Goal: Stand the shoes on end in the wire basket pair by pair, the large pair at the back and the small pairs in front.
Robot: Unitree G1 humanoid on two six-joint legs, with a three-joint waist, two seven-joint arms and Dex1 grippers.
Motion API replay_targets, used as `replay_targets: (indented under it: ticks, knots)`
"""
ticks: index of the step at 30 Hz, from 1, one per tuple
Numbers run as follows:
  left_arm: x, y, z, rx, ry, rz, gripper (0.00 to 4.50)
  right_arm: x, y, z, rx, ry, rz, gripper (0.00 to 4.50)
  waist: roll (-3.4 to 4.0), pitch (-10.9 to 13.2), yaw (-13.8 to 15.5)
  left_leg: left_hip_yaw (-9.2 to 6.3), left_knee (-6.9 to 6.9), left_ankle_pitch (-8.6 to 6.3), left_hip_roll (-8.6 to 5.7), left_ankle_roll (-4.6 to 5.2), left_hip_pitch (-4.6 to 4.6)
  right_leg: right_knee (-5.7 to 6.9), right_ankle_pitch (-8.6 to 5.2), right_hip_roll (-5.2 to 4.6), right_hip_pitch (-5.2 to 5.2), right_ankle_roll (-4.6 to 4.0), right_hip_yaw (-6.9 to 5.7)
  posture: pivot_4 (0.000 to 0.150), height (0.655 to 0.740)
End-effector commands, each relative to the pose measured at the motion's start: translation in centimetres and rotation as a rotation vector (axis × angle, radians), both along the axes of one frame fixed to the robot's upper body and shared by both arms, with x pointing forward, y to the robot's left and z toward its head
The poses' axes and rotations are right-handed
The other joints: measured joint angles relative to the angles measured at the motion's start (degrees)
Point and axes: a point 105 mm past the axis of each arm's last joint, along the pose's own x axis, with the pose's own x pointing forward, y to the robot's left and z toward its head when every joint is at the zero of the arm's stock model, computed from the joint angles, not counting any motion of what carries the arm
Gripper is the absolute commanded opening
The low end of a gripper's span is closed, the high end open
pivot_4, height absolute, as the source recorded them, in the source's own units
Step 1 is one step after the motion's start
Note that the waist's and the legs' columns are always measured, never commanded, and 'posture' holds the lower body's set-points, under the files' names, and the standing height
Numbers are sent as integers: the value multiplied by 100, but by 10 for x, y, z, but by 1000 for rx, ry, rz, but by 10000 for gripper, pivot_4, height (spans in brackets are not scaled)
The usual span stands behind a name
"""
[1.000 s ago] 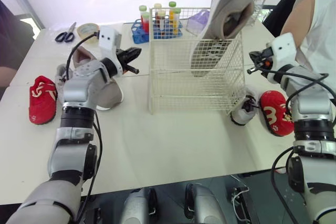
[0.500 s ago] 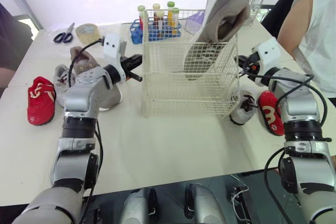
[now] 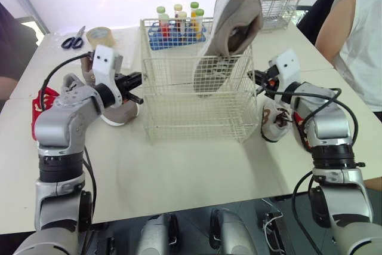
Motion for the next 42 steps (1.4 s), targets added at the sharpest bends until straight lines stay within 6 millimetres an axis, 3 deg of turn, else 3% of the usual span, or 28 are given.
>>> replay_targets:
  ticks: [1, 14, 18, 21, 25, 28, 32, 37, 42]
  knots:
    - [-11, -23, 1, 6, -8, -121, 1347, -5, 17, 18, -32, -74, 59, 0, 0, 0, 4, 0, 0, 0, 0, 0, 0, 0, 0, 0, 0, 0, 0, 1500, 7400]
    - [-11, 9, 5, 83, -20, -52, 1347, -4, -37, 37, -116, -105, -92, 0, 1, -1, 36, -1, 3, 0, -2, 0, 1, 0, 0, -1, 3, -1, 0, 1500, 7400]
    - [-13, 29, 21, 92, -45, -6, 1347, -10, -57, 51, -95, -108, -129, 0, 1, -1, 34, -1, 3, 0, -1, 0, 1, -1, 0, -1, 2, -1, 0, 1500, 7400]
    - [-20, 48, 42, 64, -71, 8, 1347, -32, -60, 69, -38, -90, -30, 0, 1, 0, 36, -2, 2, -1, 0, 0, 1, -1, 0, -1, 2, -1, 0, 1500, 7400]
    - [-25, 72, 64, 30, -96, 56, 1347, -61, -52, 92, 33, -64, 138, 0, 1, 1, 37, -4, 1, -1, 5, 0, 0, -1, 0, -1, -1, -1, 0, 1500, 7400]
    - [-20, 106, 82, 36, -118, 183, 1347, -100, -27, 117, 84, -36, 395, 0, 1, 1, 44, -6, 2, -1, 5, 0, 2, 0, 0, -1, 1, -1, -1, 1500, 7400]
    - [-1, 140, 82, 106, -92, 350, 1347, -129, 6, 139, 113, -49, 623, 0, 1, 1, 44, -6, 3, -3, 6, 2, 2, 0, 0, -1, 0, -2, -1, 1500, 7400]
    - [26, 170, 71, 93, -31, 528, 1347, -138, 36, 145, 101, -79, 740, 0, -9, -3, 67, -5, 3, -8, 6, 7, -1, -5, 0, -2, 0, -3, -2, 1500, 7400]
    - [48, 175, 55, 57, 52, 587, 1347, -142, 61, 143, 108, -97, 827, 0, -16, -1, 66, 2, 8, -10, -1, 13, -10, -5, 1, -8, -5, -2, -2, 1500, 7400]
